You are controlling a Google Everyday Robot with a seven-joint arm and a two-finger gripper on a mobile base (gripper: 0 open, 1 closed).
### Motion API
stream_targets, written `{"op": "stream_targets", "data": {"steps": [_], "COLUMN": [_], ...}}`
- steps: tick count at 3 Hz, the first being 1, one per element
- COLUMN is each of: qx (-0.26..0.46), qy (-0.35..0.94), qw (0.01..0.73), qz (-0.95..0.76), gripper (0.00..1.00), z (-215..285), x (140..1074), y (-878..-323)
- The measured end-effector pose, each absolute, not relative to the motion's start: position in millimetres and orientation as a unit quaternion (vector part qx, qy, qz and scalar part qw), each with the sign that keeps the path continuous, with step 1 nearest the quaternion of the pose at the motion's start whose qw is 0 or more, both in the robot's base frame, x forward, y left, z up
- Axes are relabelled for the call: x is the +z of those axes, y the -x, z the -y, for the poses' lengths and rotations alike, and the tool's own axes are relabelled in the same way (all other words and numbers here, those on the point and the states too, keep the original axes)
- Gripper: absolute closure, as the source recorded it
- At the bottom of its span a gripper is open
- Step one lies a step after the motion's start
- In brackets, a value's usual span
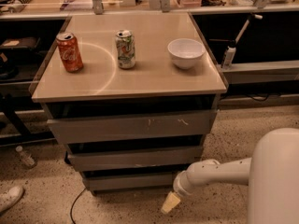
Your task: Open bottom drawer
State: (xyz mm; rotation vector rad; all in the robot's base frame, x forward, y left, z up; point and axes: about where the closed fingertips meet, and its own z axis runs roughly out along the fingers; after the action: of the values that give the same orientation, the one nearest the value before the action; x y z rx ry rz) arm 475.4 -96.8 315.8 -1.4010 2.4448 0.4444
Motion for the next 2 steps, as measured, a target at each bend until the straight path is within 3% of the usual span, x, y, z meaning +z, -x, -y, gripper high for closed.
{"op": "stream_targets", "data": {"steps": [2], "qx": [0.183], "qy": [0.491], "qw": [0.141], "qz": [-0.840], "gripper": [0.00], "z": [86.4], "x": [281.1], "y": [-496.7]}}
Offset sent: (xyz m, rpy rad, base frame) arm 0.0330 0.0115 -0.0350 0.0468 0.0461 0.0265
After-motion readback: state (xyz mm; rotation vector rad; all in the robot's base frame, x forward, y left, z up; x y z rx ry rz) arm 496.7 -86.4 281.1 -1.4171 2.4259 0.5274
